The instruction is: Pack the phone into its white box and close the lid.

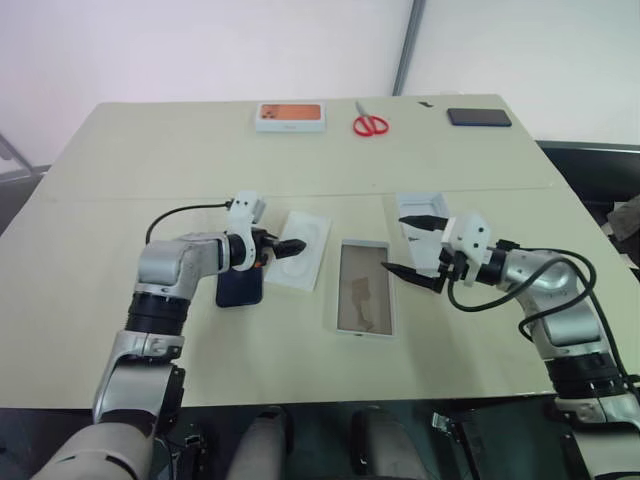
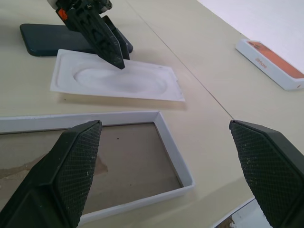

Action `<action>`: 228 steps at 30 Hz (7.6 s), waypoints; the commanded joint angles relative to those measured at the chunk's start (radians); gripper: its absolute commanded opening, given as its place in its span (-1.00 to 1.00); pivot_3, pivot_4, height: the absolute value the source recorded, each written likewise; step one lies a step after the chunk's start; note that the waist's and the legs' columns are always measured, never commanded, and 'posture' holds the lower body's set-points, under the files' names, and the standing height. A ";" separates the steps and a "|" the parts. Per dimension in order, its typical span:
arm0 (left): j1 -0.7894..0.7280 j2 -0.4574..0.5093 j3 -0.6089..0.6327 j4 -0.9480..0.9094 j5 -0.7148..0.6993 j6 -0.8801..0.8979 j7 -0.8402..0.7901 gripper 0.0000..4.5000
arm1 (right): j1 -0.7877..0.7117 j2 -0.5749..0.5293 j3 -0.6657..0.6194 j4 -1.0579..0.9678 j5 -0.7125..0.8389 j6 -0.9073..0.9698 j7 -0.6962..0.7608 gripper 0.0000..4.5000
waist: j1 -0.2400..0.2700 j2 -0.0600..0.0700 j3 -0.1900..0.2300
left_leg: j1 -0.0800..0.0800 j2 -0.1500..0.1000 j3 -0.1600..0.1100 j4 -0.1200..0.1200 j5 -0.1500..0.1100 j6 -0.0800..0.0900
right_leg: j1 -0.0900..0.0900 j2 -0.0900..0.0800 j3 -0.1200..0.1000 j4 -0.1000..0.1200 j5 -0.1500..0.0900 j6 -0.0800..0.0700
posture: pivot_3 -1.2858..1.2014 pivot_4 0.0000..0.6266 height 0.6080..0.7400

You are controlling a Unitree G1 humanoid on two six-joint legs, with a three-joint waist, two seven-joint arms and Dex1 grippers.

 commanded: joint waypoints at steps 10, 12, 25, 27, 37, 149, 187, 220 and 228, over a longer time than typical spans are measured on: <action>0.040 -0.119 0.150 0.033 -0.089 0.183 0.046 1.00 | -0.018 0.004 -0.017 -0.031 0.006 -0.022 -0.012 1.00 | 0.004 0.000 -0.001 | 0.001 0.000 0.000 0.001 0.000 0.000 | 0.003 0.000 0.000 0.000 0.000 0.000 | 0.03 -0.52 1.00; 0.042 -0.130 0.181 0.031 -0.107 0.204 0.049 0.89 | -0.017 0.004 -0.018 -0.032 0.006 -0.022 -0.013 1.00 | 0.005 0.000 -0.001 | 0.001 0.000 0.000 0.001 0.000 0.000 | 0.003 -0.001 0.000 0.000 0.000 0.000 | 0.03 -0.52 1.00; 0.069 -0.133 0.213 0.029 -0.111 0.221 0.075 -0.50 | -0.021 0.005 -0.014 -0.036 0.003 -0.027 -0.015 1.00 | 0.003 0.000 -0.001 | 0.001 0.000 0.000 0.001 0.000 0.000 | 0.002 0.000 0.000 0.000 0.000 0.000 | 0.03 -0.52 1.00; 0.074 -0.135 0.214 0.031 -0.114 0.221 0.073 -0.50 | -0.020 0.006 -0.014 -0.039 0.002 -0.028 -0.017 1.00 | 0.003 0.000 -0.001 | 0.001 0.000 0.000 0.001 0.000 0.000 | 0.002 0.000 0.000 0.000 0.000 0.000 | 0.03 -0.52 1.00; 0.082 -0.131 0.223 0.015 -0.129 0.217 0.080 -0.99 | 0.002 0.001 -0.013 -0.057 0.018 -0.010 -0.007 1.00 | 0.003 0.001 -0.001 | 0.003 0.000 0.000 0.000 0.000 0.000 | 0.003 0.000 0.000 0.000 0.000 0.000 | 0.03 -0.52 1.00; 0.360 0.132 0.154 -0.294 -0.020 -0.652 -0.279 0.53 | -0.261 0.230 0.361 0.247 -0.402 0.026 -0.133 -0.97 | -0.007 -0.001 0.001 | -0.003 0.002 0.000 -0.004 0.002 -0.004 | -0.006 0.002 0.001 0.000 0.001 -0.001 | 0.03 -0.52 1.00; 0.131 0.023 -0.139 0.003 0.233 -0.524 -0.200 -0.99 | -0.208 0.112 0.213 0.219 -0.382 0.043 -0.229 -1.00 | 0.000 -0.001 0.001 | -0.003 0.001 0.000 -0.003 0.002 -0.004 | -0.006 0.002 0.001 0.001 0.001 -0.001 | 0.03 -0.52 1.00; 0.173 0.062 -0.188 -0.214 0.143 -0.340 -0.435 -0.99 | -0.052 0.020 0.181 -0.045 -0.236 0.106 -0.004 -1.00 | -0.002 -0.001 0.001 | -0.002 0.001 0.000 -0.003 0.002 -0.004 | -0.005 0.002 0.001 0.001 0.001 -0.001 | 0.03 -0.52 1.00; 0.195 0.093 -0.183 -0.235 0.157 -0.356 -0.423 -0.99 | -0.032 -0.007 0.189 -0.055 -0.228 0.104 0.027 -1.00 | 0.001 -0.001 0.001 | -0.003 0.001 0.000 -0.003 0.002 -0.004 | -0.005 0.002 0.001 0.001 0.001 -0.001 | 0.03 -0.52 1.00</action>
